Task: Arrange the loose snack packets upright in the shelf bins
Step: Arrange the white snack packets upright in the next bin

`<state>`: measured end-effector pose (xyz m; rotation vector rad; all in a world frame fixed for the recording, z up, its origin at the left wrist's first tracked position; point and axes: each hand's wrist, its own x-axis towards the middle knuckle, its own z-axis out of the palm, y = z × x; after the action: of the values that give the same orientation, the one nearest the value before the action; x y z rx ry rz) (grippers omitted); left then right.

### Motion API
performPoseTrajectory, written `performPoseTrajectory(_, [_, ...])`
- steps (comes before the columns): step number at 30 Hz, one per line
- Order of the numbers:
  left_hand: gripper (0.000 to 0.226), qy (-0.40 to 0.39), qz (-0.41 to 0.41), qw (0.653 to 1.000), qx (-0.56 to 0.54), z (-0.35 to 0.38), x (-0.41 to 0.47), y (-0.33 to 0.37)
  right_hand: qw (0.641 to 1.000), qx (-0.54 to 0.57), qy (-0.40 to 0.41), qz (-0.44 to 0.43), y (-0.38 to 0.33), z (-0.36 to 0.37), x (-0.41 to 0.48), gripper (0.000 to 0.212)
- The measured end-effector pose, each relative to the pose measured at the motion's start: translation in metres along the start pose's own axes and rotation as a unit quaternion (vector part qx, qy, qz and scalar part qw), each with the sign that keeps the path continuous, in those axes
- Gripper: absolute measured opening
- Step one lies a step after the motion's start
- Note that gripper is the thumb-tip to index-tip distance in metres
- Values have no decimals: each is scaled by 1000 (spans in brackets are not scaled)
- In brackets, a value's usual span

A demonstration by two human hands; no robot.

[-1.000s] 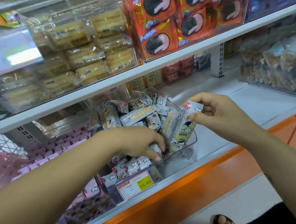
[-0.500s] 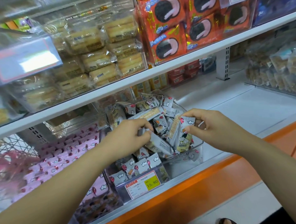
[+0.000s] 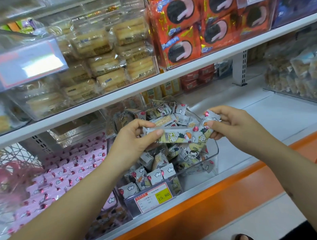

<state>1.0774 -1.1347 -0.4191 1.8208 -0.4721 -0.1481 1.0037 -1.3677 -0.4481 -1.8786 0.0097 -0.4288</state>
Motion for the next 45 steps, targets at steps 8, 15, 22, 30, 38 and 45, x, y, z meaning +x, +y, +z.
performPoseTrajectory(8, [37,-10,12,1000,-9,17,-1,7,991,130,-17,-6,-7,-2,-2,24])
performPoseTrajectory(15, [51,-140,60,963,221,28,4,5,999,16,-25,-43,-8,0,-4,34])
performPoseTrajectory(22, [53,-164,105,814,548,35,2,7,986,-129,-98,-44,-8,8,-9,37])
performPoseTrajectory(30, [11,-170,131,843,494,20,1,-4,959,-197,-196,-56,-6,34,-12,40])
performPoseTrajectory(38, [12,-117,172,866,455,5,-16,1,912,-318,-252,-57,-2,46,-11,34])
performPoseTrajectory(45, [10,-47,105,891,438,-49,-52,1,905,-324,-270,-60,2,49,-15,50])
